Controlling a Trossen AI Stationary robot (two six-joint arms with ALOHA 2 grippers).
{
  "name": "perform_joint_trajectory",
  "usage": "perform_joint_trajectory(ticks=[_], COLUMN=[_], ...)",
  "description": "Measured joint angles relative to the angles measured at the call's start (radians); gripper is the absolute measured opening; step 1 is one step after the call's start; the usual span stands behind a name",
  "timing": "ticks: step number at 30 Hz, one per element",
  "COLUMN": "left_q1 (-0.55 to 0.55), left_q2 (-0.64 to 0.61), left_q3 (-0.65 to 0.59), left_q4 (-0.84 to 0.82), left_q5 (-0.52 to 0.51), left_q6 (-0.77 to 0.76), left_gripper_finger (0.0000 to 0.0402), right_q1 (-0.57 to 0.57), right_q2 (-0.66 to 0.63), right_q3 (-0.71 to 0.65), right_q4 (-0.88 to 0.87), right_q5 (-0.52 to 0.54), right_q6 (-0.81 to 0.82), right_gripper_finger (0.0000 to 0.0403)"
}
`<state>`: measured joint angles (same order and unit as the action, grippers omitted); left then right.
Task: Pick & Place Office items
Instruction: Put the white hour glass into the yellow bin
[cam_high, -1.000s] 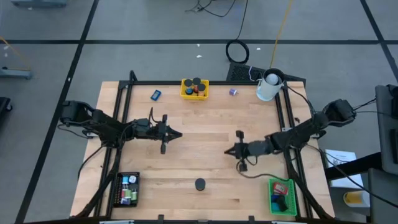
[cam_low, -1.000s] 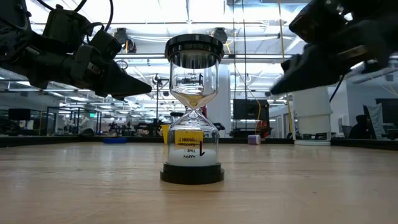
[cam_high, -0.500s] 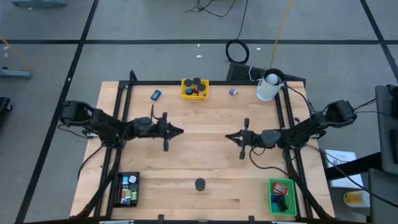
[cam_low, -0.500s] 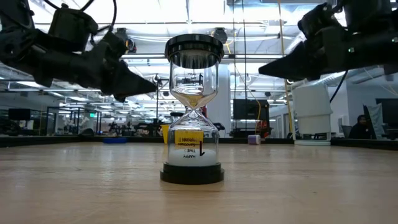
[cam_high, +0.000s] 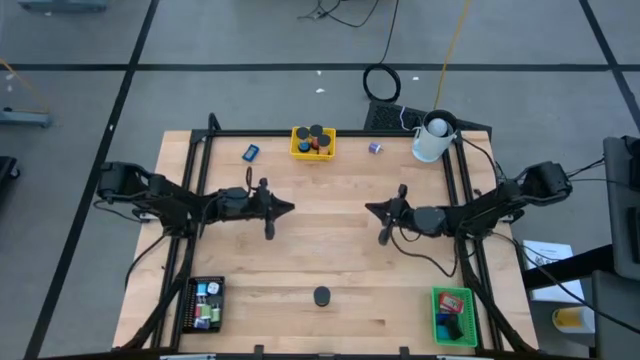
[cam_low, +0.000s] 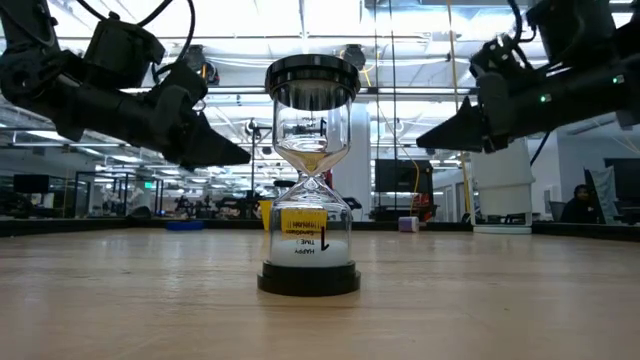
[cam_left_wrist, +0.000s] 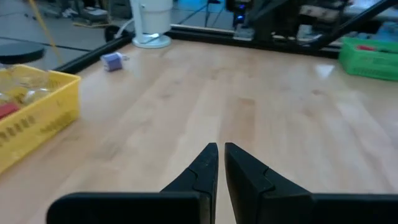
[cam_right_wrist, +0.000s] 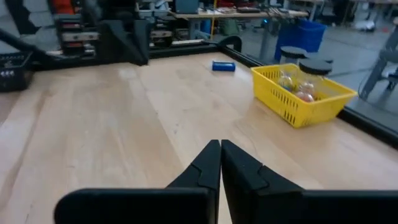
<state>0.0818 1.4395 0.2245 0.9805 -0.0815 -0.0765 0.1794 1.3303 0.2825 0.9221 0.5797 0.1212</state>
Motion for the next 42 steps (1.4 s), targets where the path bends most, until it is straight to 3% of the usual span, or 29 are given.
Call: perform_joint_trajectory(ticks=[6, 12, 16, 19, 25, 33, 42], left_q1=[-0.059, -0.179, -0.251, -0.312, -0.401, -0.482, -0.577], left_q2=[0.0, 0.0, 0.0, 0.0, 0.0, 0.0, 0.066], left_q3=[0.016, 0.085, 0.178, 0.251, 0.322, 0.349, 0.461], left_q4=[0.001, -0.094, -0.287, -0.437, -0.502, -0.508, -0.504], left_q5=[0.098, 0.049, 0.044, -0.014, -0.062, -0.056, -0.149], left_q6=[0.017, 0.043, -0.006, -0.008, -0.021, -0.145, -0.188], left_gripper_finger=[0.0037, 0.0037, 0.0037, 0.0038, 0.005, 0.0159, 0.0295], right_q1=[-0.017, -0.014, -0.015, -0.014, -0.014, -0.014, -0.014], right_q2=[0.064, 0.163, 0.21, 0.223, 0.223, 0.223, 0.223], right_q3=[0.0, 0.002, 0.002, 0.002, 0.002, 0.002, 0.002], right_q4=[0.003, 0.088, 0.133, 0.144, 0.144, 0.151, 0.151], right_q5=[-0.007, -0.135, -0.136, -0.136, -0.136, -0.136, -0.136], right_q6=[0.054, 0.078, 0.079, 0.078, 0.078, 0.077, 0.077], right_gripper_finger=[0.0022, 0.0052, 0.0066, 0.0071, 0.0071, 0.0071, 0.0071])
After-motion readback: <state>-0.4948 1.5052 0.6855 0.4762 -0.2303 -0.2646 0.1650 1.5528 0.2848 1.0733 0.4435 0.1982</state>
